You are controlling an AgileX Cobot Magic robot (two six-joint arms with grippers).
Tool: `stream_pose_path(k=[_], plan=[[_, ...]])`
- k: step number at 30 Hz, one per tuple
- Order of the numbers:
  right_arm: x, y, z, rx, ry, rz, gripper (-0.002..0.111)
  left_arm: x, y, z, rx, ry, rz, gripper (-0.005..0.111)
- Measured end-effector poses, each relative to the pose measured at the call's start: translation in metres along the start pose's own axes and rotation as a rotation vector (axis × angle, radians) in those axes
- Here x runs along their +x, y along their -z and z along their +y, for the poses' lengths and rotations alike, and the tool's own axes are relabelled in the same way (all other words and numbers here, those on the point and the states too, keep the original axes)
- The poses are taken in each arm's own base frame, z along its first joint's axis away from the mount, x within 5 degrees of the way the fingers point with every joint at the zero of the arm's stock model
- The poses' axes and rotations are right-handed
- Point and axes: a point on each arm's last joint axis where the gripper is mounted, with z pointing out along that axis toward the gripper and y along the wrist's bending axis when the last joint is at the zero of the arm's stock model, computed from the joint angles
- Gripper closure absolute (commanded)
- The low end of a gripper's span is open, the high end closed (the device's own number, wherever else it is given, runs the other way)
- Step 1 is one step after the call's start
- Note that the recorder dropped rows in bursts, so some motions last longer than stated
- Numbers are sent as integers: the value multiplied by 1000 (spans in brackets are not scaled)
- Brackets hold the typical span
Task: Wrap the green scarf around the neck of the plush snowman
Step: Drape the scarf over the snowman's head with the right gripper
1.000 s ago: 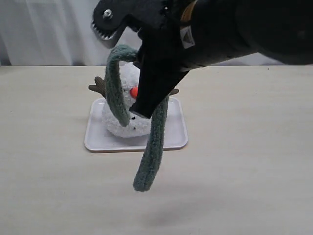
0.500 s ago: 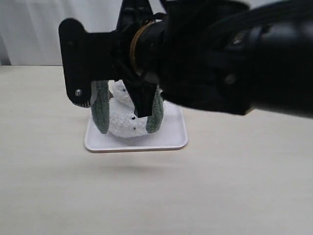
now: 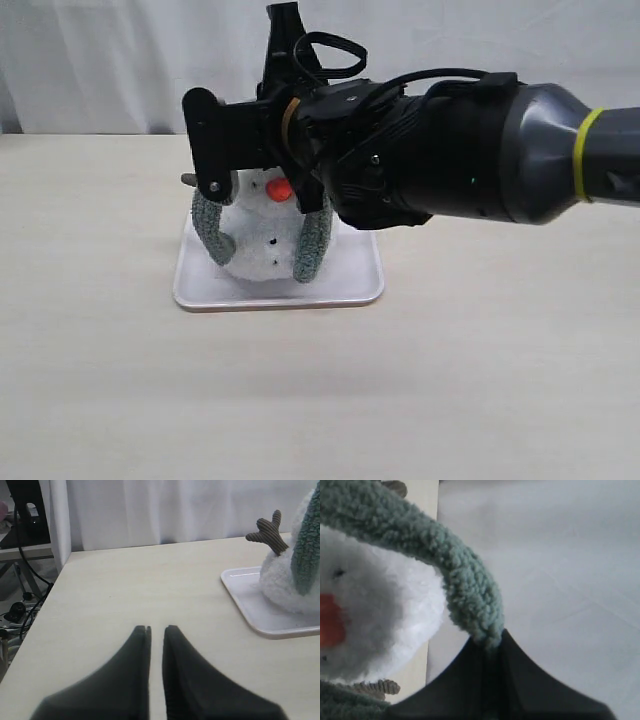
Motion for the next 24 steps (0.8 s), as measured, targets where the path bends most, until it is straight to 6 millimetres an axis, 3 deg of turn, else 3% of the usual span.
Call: stream_pose_path(k=[7, 12, 20, 24], plan=[[22, -21, 6, -31, -20, 7, 104, 0, 0, 0, 0, 0, 0, 96], [18, -29, 7, -44, -18, -52, 104, 0, 0, 0, 0, 0, 0, 96], [7, -30, -17, 10, -48, -124, 104, 0, 0, 0, 0, 0, 0, 96], [6, -30, -20, 17, -51, -129, 104, 0, 0, 0, 0, 0, 0, 96]])
